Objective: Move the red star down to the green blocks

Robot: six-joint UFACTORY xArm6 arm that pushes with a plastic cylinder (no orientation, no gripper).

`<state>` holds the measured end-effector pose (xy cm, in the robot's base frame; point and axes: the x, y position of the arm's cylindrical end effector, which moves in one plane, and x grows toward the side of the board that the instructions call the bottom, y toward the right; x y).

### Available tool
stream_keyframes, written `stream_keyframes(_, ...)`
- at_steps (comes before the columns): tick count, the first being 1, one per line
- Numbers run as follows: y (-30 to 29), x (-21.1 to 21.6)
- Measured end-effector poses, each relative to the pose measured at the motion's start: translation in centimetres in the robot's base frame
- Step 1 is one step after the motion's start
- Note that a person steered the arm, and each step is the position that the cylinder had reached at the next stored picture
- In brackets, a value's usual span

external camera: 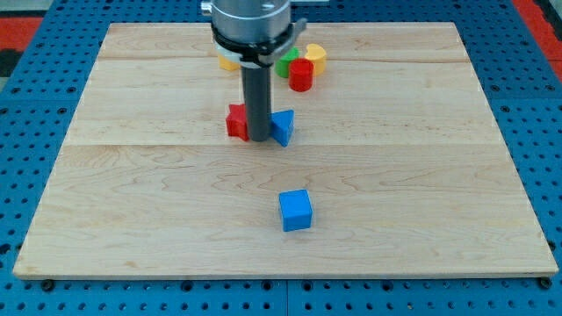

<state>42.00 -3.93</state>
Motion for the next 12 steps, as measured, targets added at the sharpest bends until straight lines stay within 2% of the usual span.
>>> stream_keyframes(2,-4.5,1.8)
stream_keyframes(3,-6.2,0.4)
stream_keyframes(5,-3.4,-3.4)
stream_keyframes(8,2.3,-3.7)
stream_keyframes(9,3.3,-3.7)
stream_keyframes(12,2.4,-7.6)
